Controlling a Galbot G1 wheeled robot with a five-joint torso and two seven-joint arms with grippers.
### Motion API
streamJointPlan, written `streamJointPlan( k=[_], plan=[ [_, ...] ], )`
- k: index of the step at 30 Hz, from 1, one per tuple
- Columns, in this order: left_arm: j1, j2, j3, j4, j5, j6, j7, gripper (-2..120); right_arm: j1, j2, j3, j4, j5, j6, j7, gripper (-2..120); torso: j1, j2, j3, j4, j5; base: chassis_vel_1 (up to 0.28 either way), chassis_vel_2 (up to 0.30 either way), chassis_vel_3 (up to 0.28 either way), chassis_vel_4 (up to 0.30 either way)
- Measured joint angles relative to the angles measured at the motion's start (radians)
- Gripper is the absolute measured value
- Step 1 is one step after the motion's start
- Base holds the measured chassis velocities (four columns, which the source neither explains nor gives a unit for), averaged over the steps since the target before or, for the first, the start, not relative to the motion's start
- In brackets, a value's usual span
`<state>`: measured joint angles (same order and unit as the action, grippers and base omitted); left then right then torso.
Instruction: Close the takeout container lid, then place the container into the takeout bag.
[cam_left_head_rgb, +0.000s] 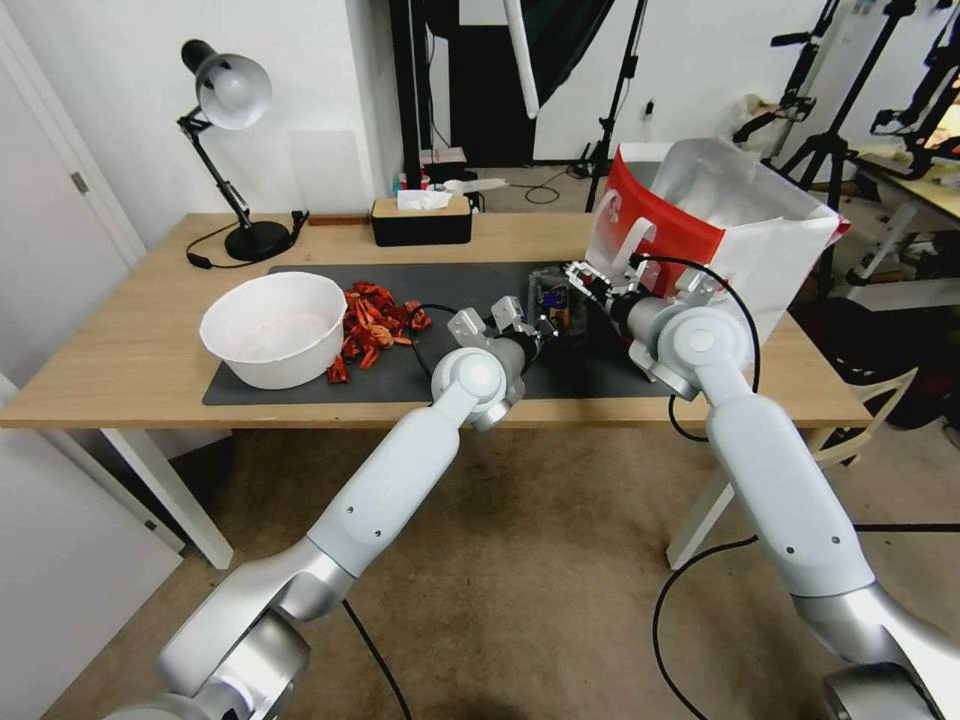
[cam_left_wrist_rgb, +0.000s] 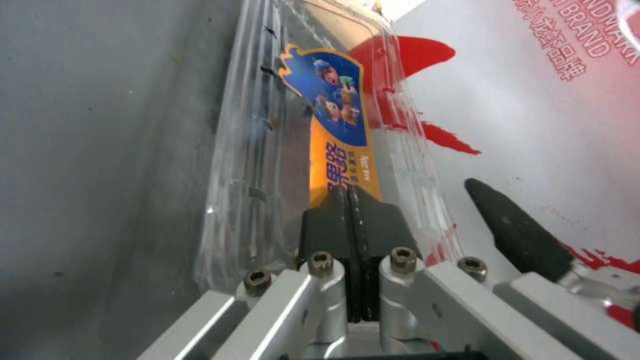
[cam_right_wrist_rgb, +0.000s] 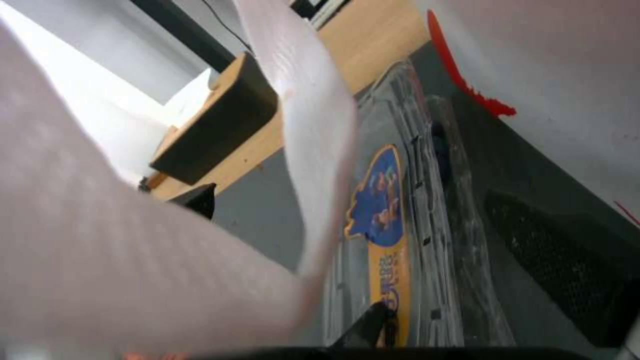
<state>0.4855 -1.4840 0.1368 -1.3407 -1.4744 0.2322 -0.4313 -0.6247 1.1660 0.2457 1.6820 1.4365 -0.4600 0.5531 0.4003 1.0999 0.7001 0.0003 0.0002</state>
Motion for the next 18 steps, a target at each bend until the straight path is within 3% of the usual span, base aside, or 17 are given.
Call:
streamJointPlan(
  k=[18],
  plan=[
    [0.006,0.013,0.001,-0.013,0.0,0.0,0.002,0,0.083,0.033,-0.036,-0.121,-0.031,-0.044,0.055,100,0.0,0.0,0.0,-0.0003,-0.0002,0.0,0.0,0.0,0.0]
  ],
)
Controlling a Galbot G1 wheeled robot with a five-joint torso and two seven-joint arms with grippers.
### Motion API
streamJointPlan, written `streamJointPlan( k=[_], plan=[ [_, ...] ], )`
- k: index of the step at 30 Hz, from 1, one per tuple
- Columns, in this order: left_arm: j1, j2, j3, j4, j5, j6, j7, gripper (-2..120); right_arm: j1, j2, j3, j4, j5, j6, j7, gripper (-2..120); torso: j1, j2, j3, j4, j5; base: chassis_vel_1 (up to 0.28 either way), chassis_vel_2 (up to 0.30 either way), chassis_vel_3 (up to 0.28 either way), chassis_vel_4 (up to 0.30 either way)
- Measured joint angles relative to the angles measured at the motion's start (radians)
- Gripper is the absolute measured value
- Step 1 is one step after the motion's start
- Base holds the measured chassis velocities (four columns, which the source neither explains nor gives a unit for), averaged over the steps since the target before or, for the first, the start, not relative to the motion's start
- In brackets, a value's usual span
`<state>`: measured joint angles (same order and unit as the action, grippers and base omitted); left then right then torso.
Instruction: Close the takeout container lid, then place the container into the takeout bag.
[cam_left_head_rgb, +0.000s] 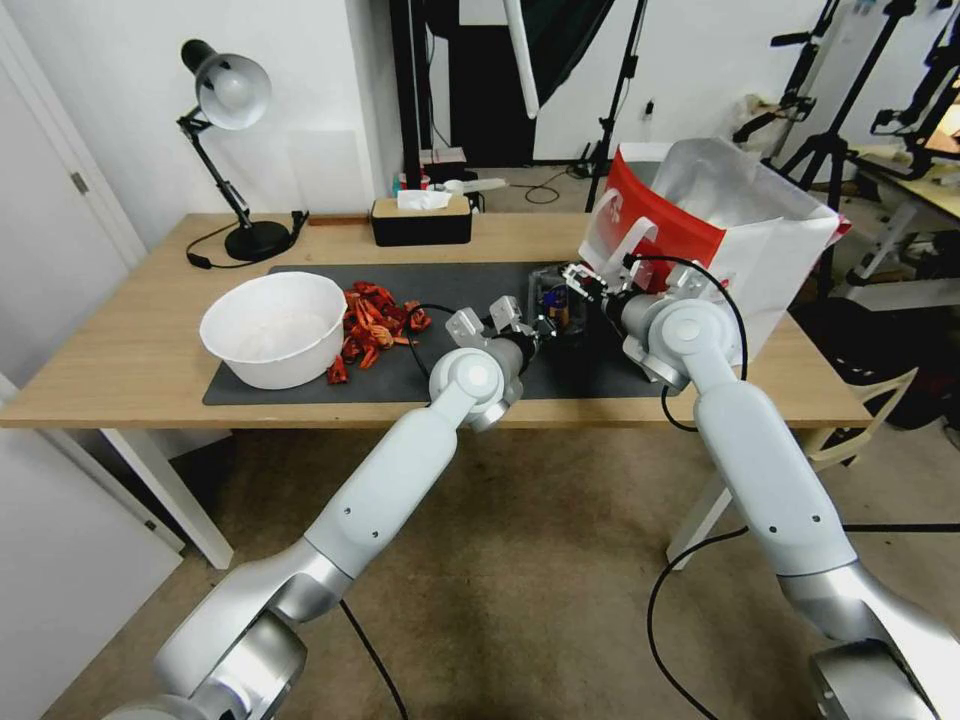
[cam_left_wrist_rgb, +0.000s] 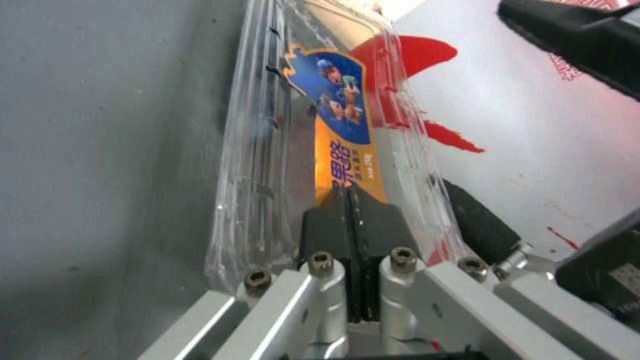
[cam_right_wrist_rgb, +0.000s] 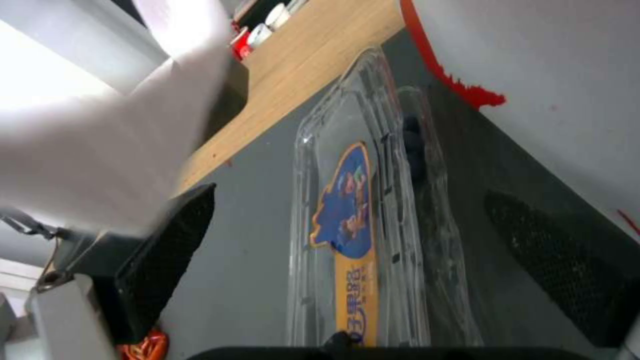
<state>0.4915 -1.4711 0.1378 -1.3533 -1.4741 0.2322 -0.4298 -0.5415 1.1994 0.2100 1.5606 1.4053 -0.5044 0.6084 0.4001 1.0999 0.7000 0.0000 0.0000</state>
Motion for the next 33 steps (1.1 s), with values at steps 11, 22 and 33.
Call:
streamJointPlan(
  k=[11,22,33],
  plan=[
    [0.004,0.009,0.001,-0.008,0.0,0.001,0.001,0,0.036,0.012,-0.02,-0.078,-0.02,-0.038,-0.02,100,0.0,0.0,0.0,0.0,0.0,0.0,0.0,0.0,0.0],
    [0.004,0.01,0.006,-0.015,0.0,0.002,0.002,0,0.069,0.017,-0.053,-0.142,-0.077,-0.081,-0.041,100,0.0,0.0,0.0,0.0,0.0,0.0,0.0,0.0,0.0],
    [0.005,0.01,0.007,-0.017,0.0,0.002,0.002,0,0.099,0.019,-0.07,-0.183,-0.081,-0.112,-0.06,100,0.0,0.0,0.0,0.0,0.0001,0.0,0.0,0.0,0.0]
  ],
)
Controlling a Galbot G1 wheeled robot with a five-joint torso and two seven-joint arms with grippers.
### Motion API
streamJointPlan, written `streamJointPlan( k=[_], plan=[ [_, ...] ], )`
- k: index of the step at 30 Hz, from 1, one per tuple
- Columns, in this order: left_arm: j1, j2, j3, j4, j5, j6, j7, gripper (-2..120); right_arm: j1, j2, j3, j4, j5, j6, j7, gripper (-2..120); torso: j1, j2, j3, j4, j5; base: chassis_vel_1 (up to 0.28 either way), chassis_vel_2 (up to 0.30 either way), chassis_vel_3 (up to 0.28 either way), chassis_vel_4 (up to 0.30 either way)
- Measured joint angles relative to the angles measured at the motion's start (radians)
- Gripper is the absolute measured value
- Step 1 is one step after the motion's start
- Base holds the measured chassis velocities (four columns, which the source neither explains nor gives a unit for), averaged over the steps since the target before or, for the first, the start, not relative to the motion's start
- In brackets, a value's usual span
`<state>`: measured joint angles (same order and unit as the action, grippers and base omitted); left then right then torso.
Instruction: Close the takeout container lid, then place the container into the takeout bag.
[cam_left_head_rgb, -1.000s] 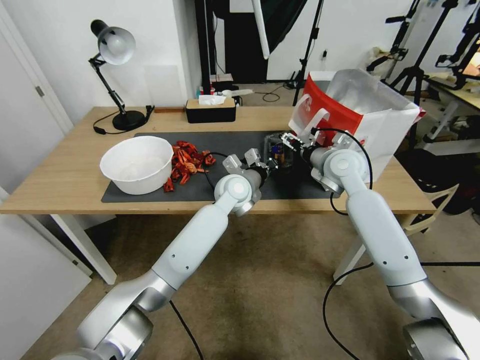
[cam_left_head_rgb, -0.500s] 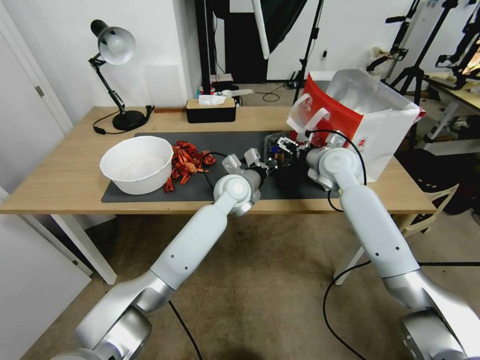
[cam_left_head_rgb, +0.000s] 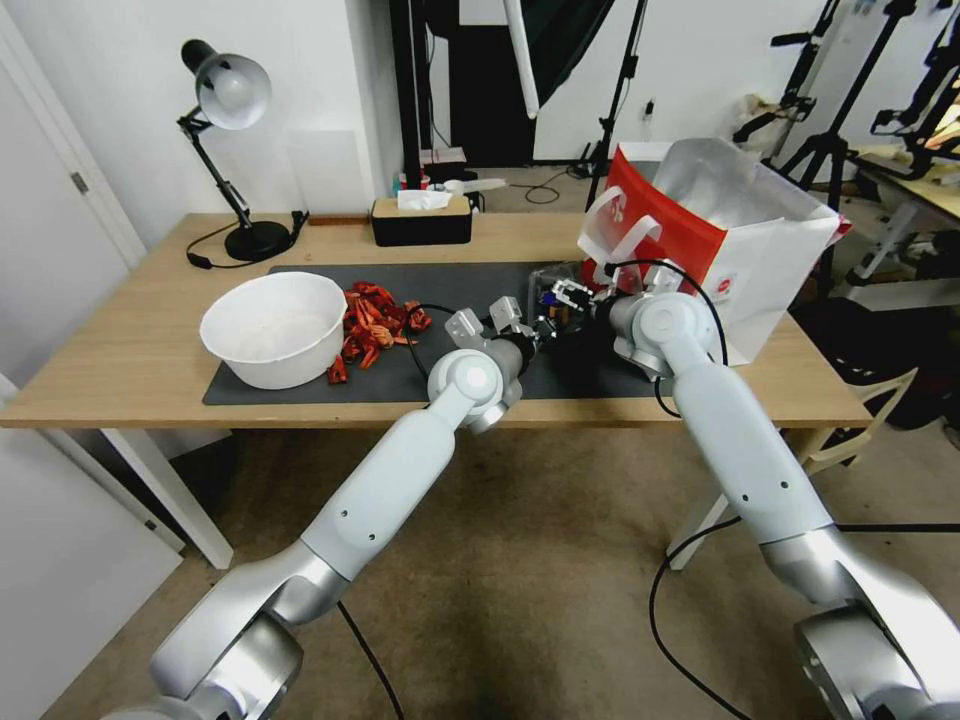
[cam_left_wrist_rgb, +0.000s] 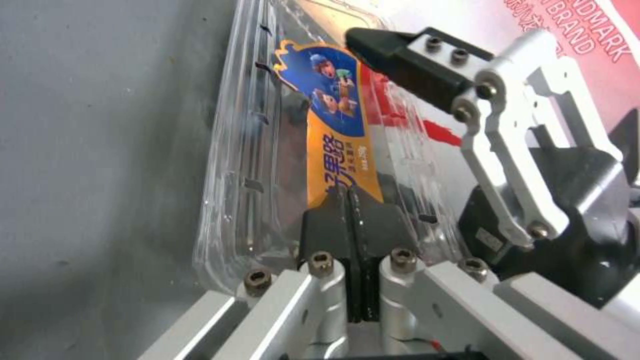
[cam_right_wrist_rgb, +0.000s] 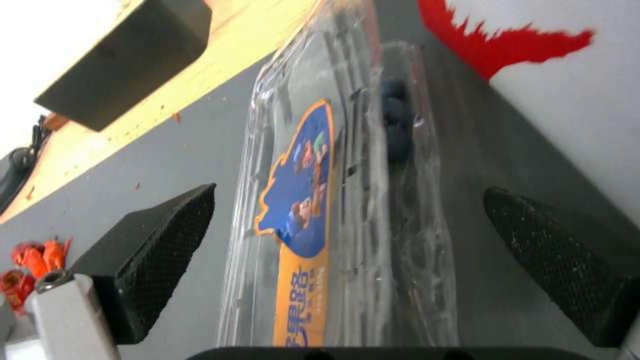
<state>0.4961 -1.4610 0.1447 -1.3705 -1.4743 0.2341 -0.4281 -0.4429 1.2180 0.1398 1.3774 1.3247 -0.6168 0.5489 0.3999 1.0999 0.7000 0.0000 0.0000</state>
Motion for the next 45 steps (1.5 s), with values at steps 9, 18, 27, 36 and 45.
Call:
streamJointPlan(
  k=[9,18,27,36,45],
  plan=[
    [0.001,0.0,0.003,-0.001,0.0,0.0,0.0,0,0.02,0.004,-0.006,-0.028,0.025,-0.033,-0.021,100,0.0,0.0,0.0,0.0,0.0,0.0,0.0,0.0,0.0],
    [0.0,0.002,0.005,-0.003,0.0,0.0,-0.001,0,0.024,0.006,-0.006,-0.041,0.038,-0.051,-0.033,100,0.0,0.0,0.0,0.0,0.0,0.0,0.0,0.0,0.0],
    [0.003,0.003,0.007,-0.009,0.0,-0.001,-0.001,0,0.039,0.006,-0.008,-0.059,0.058,-0.06,-0.033,99,0.0,0.0,0.0,0.0,0.0,0.0,0.0,0.0,0.0],
    [0.005,0.01,0.008,-0.014,0.0,-0.001,-0.002,0,0.037,0.005,-0.001,-0.064,0.071,-0.064,-0.029,68,0.0,0.0,0.0,0.0,-0.0001,0.0,0.0,0.0,0.0],
    [0.005,0.007,0.009,-0.015,0.0,-0.002,-0.002,0,0.028,0.001,0.008,-0.067,0.075,-0.065,-0.019,38,0.0,0.0,0.0,0.0,0.0,0.0,0.0,0.0,0.0]
  ],
)
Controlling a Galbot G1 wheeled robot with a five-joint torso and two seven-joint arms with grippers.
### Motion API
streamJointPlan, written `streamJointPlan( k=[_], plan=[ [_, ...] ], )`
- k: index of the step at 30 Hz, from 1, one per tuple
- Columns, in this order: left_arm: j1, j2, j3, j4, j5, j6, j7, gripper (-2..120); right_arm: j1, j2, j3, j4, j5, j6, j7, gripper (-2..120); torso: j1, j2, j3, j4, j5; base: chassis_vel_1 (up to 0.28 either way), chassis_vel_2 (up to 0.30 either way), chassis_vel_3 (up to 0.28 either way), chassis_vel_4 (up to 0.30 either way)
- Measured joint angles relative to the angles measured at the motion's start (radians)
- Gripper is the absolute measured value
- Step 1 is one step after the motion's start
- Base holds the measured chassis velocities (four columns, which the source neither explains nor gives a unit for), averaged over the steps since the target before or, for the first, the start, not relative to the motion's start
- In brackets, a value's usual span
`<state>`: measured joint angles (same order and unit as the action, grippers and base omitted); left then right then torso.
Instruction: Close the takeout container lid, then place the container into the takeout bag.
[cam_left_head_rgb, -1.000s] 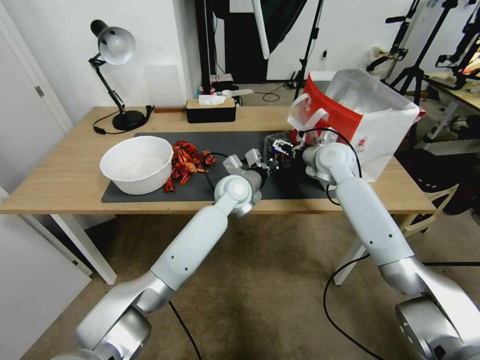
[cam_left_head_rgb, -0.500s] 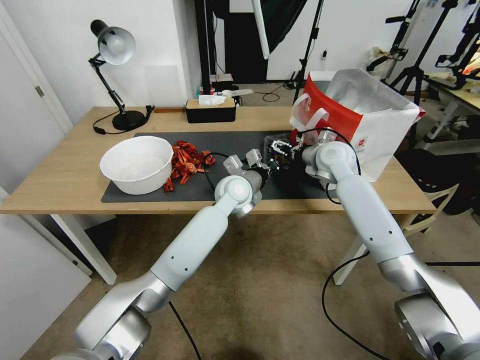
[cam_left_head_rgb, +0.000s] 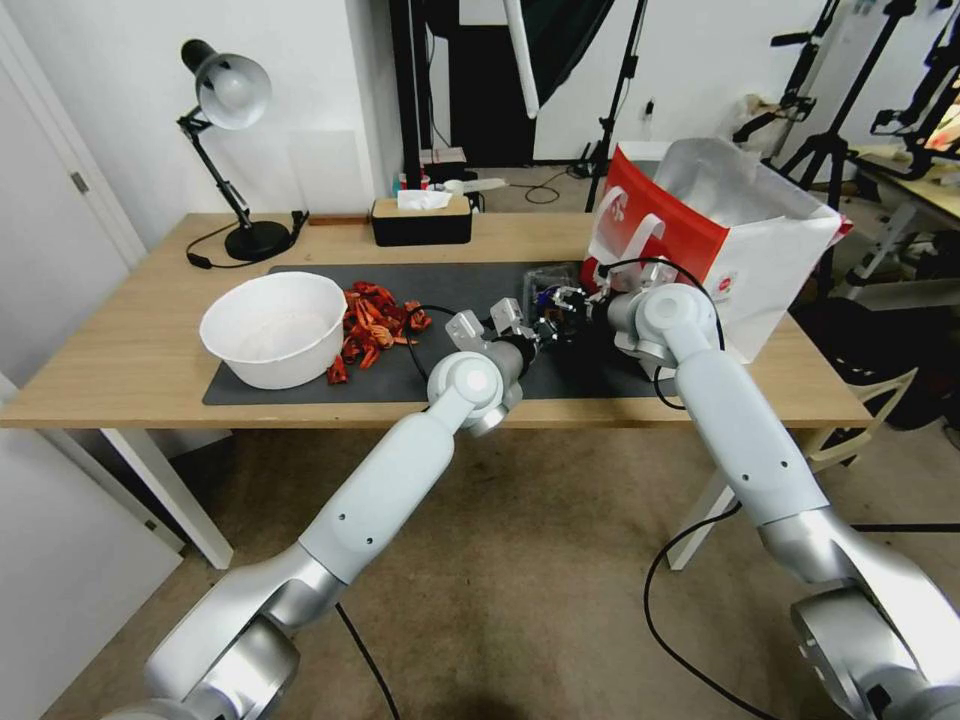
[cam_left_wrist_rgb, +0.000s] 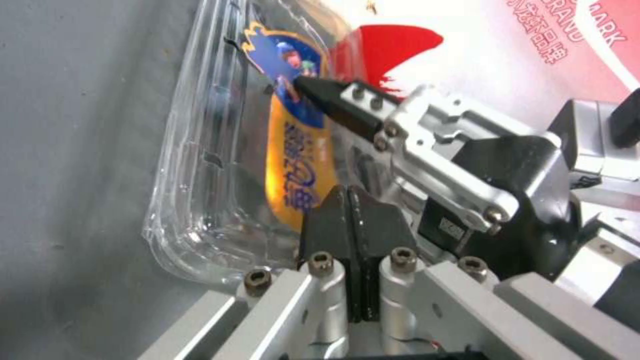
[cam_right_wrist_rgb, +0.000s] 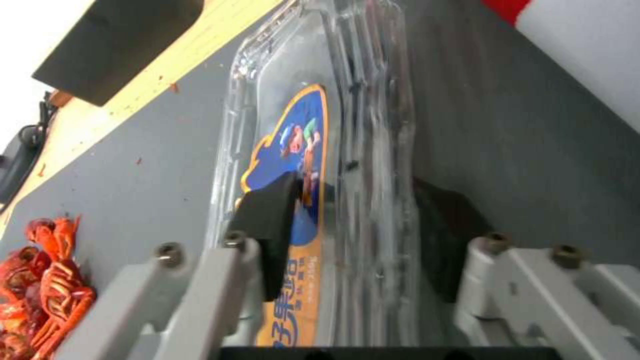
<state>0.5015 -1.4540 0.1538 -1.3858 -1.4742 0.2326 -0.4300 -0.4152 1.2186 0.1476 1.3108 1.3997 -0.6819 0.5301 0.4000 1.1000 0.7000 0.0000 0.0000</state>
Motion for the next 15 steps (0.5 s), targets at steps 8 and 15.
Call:
streamJointPlan(
  k=[8,15],
  plan=[
    [0.001,0.004,0.0,-0.002,0.0,0.0,0.0,0,-0.009,-0.002,0.009,-0.001,0.001,0.0,0.005,6,0.0,0.0,0.0,0.0001,0.0,0.0,0.0,0.0,0.0],
    [0.002,0.01,-0.002,-0.006,0.0,0.0,0.0,0,-0.01,-0.002,0.013,0.0,0.002,0.001,0.009,0,0.0,0.0,0.0,0.0,0.0,0.0,0.0,0.0,0.0]
  ],
)
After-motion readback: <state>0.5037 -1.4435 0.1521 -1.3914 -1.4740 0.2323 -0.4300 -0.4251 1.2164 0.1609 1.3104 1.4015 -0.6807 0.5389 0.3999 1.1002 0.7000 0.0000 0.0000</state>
